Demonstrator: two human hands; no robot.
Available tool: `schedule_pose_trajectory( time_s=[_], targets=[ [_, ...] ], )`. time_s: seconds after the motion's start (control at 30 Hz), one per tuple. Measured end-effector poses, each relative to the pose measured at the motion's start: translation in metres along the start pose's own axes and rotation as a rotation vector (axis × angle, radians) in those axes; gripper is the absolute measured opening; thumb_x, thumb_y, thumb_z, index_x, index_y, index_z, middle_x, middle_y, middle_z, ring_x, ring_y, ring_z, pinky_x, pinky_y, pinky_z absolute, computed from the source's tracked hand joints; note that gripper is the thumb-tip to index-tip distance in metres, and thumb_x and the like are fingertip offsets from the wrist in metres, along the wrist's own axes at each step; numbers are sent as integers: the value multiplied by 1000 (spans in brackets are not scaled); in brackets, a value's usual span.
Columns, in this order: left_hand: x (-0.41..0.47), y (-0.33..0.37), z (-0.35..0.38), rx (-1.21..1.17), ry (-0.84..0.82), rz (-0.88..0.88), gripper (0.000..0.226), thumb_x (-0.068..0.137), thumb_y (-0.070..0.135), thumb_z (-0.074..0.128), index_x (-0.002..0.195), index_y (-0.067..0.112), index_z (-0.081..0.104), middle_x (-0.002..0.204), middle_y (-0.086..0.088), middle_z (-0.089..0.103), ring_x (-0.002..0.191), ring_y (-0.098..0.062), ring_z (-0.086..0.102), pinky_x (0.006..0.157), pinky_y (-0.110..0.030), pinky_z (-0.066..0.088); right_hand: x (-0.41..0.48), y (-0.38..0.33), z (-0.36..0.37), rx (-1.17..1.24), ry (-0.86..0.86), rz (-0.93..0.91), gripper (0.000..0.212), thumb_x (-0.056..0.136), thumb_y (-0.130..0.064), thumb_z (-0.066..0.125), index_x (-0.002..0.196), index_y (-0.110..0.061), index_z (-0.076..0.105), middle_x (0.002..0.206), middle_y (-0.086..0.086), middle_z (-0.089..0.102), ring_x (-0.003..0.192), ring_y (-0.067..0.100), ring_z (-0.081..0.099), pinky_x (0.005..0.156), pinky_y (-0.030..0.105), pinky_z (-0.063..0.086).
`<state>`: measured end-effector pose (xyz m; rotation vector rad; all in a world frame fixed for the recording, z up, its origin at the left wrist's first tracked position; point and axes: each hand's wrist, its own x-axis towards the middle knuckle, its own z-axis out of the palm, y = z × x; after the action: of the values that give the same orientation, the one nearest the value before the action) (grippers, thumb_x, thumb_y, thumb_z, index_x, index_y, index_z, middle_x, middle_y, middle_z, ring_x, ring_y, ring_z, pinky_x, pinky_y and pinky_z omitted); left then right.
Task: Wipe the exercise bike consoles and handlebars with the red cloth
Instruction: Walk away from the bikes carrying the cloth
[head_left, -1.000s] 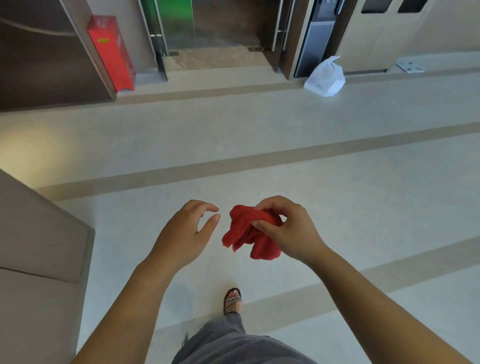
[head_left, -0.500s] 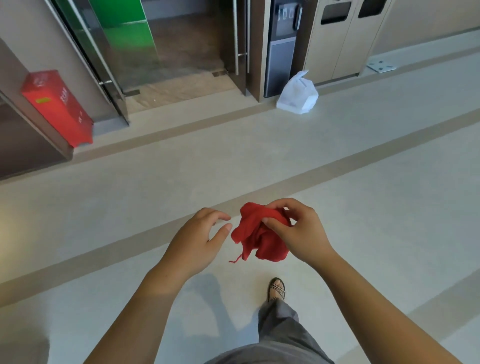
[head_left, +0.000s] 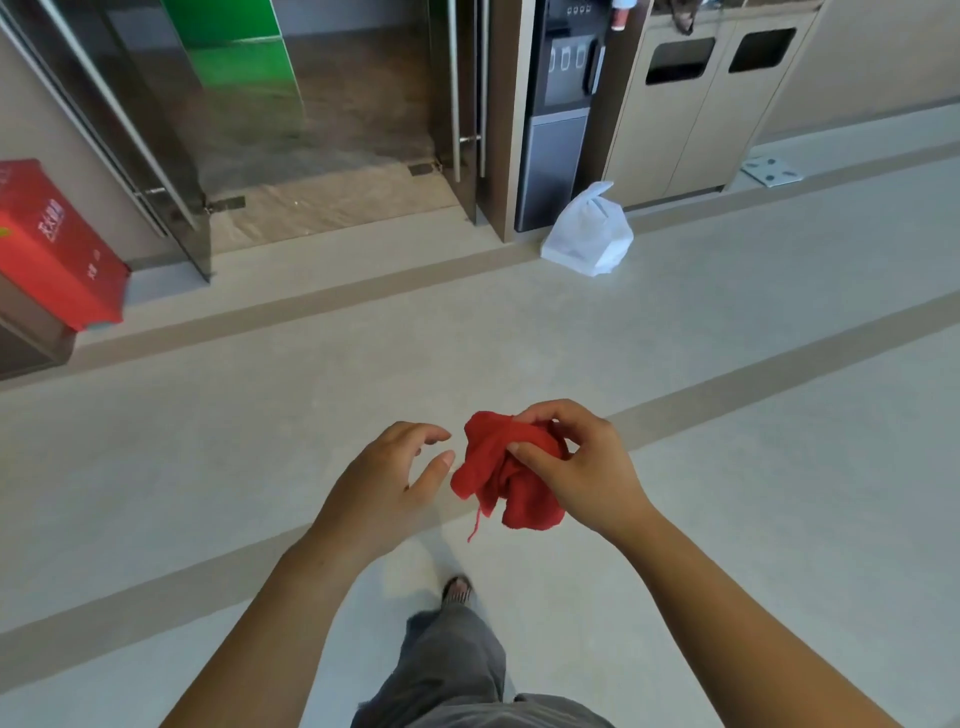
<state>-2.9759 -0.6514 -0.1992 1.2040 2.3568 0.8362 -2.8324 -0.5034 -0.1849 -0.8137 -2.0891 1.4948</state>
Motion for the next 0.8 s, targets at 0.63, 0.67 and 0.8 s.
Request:
schedule_pose_trajectory(
  time_s=[0.63, 0.67, 0.8],
  targets=[
    [481, 22, -46, 47, -59, 137, 28, 93, 42, 42, 116, 31, 55, 115, 22, 48, 104, 4, 45, 78, -10, 30, 455, 19, -81, 2, 117, 10, 17, 76, -16, 71, 85, -29, 65, 92, -14, 66, 86, -3, 58, 71, 5, 43],
    [505, 28, -45, 46, -64, 150, 28, 93, 41, 42, 116, 31, 55, 115, 21, 48, 104, 4, 45, 78, -11, 30, 474, 22, -89, 6, 126, 13, 17, 76, -17, 72, 84, -30, 65, 92, -14, 66, 87, -2, 58, 72, 5, 43],
    [600, 52, -33, 30, -79, 180, 28, 93, 39, 44, 116, 29, 55, 117, 18, 50, 103, 3, 46, 81, -14, 32, 558, 40, -127, 3, 144, 1, 13, 77, -19, 72, 87, -27, 67, 92, -15, 67, 91, 3, 60, 81, 13, 46]
  ],
)
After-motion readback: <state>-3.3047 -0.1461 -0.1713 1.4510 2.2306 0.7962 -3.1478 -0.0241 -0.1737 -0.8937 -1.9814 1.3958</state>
